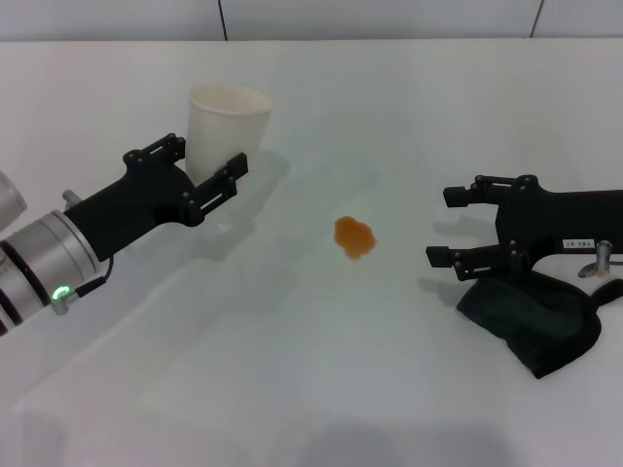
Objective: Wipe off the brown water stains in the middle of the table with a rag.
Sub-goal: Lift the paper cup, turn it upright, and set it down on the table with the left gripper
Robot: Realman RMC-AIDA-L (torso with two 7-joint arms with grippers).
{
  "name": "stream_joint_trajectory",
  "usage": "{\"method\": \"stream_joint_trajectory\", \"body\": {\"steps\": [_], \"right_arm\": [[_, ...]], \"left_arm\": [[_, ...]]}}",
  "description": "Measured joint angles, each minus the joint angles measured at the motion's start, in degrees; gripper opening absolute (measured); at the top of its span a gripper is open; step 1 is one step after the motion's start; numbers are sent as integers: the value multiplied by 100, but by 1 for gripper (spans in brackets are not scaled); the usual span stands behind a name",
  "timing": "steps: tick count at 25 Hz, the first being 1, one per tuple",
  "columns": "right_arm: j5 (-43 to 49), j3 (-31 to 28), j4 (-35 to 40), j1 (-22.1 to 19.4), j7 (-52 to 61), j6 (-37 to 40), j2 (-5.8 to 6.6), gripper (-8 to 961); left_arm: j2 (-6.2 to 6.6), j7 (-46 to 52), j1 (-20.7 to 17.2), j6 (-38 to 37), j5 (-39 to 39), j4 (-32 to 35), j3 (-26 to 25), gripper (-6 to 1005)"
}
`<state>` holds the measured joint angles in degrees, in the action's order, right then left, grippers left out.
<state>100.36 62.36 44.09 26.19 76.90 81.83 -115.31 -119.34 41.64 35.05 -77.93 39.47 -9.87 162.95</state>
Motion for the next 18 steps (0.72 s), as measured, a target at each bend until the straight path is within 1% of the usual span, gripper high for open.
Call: {"method": "stream_joint_trajectory", "body": {"steps": [7, 11, 14, 18], "right_arm": [[-1, 7, 18, 7, 45, -1, 0, 869], [-3, 13, 20, 9, 47, -12, 0, 869], [-5, 10, 20, 9, 49, -17, 0, 869], [-8, -11, 4, 26, 48, -19, 0, 869]], "left_arm": [[14, 552, -41, 28, -16, -24, 6, 624], [23, 773, -38, 330, -193, -46, 9, 627], [24, 719, -7, 599, -376, -42, 9, 629], [15, 445, 39, 743, -376, -3, 9, 632]]}}
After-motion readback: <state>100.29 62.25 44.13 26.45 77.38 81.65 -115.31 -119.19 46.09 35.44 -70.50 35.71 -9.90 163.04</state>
